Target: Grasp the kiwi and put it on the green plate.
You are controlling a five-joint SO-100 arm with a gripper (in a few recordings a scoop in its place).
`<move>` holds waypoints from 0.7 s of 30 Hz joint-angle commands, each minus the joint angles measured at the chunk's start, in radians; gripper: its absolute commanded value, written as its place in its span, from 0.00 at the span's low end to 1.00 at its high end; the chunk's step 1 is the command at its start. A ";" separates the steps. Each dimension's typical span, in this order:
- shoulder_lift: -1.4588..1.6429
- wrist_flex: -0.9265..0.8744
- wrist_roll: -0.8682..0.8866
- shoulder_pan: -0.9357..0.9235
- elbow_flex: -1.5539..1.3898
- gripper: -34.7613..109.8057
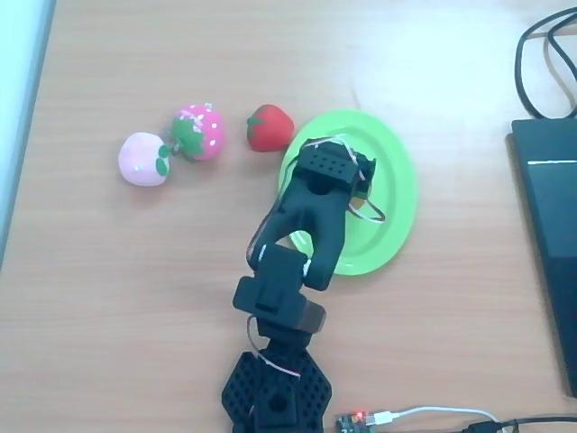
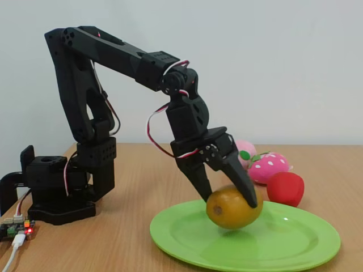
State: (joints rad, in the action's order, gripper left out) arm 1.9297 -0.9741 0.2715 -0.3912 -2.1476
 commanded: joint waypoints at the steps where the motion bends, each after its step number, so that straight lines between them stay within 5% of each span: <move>1: 0.063 -0.012 0.017 0.017 -0.018 0.45; 21: 0.055 -0.012 0.017 -0.021 -0.026 0.53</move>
State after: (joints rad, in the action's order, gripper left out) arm 1.9558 -0.9741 0.2823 -0.3973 -2.1660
